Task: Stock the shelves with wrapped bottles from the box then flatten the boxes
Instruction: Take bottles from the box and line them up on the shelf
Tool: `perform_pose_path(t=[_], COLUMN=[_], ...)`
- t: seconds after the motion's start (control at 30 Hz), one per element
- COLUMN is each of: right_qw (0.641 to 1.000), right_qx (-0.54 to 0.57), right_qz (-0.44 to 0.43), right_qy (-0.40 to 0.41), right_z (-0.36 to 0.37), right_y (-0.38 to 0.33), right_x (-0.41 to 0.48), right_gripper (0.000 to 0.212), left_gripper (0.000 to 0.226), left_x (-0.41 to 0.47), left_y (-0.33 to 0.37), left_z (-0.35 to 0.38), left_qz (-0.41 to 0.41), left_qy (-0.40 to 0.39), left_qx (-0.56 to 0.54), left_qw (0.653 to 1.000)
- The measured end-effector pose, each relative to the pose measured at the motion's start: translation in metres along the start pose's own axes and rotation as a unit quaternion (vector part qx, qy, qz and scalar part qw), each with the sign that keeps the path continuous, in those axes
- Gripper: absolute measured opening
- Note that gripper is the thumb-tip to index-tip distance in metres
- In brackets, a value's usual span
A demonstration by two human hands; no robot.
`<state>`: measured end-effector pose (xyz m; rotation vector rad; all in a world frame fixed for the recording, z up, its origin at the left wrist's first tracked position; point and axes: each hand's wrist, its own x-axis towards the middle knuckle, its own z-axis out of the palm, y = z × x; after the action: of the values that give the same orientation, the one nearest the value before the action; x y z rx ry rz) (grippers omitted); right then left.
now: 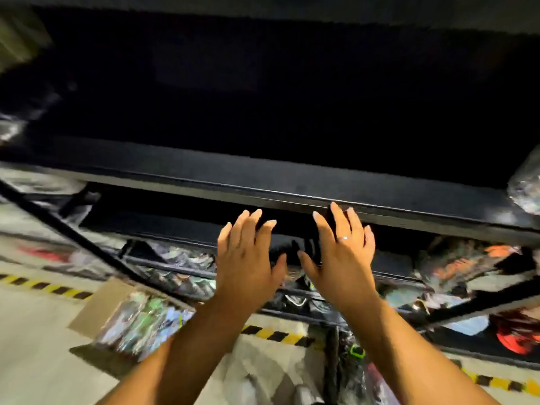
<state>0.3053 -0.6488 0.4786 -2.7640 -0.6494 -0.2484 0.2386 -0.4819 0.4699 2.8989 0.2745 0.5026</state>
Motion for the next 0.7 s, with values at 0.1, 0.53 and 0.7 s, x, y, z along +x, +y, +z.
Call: perform_pose_path(t=[0.1,0.53,0.7], right_qw=[0.995,0.931,0.912], right_qx=[0.001,0.059,0.051], right_qz=[-0.096,-0.321,-0.364], right_qy=[-0.027,-0.164,-0.181], right_z=[0.017,0.077,0.105], right_y=[-0.031,-0.166,-0.228], right_x=[-0.001,-0.051,-0.076], right_gripper=[0.069,0.070,0.074], left_gripper=[0.062,0.073,0.069], left_x=[-0.036,-0.198,-0.250], left_y=[-0.021,-0.098,-0.144], left_z=[-0.011,-0.046,-0.063], left_qz=[-0.090,-0.365,-0.404], left_qy=[-0.001,-0.048,-0.026], left_qx=[0.001,0.073,0.082], left_qw=[0.996,0.927,0.911])
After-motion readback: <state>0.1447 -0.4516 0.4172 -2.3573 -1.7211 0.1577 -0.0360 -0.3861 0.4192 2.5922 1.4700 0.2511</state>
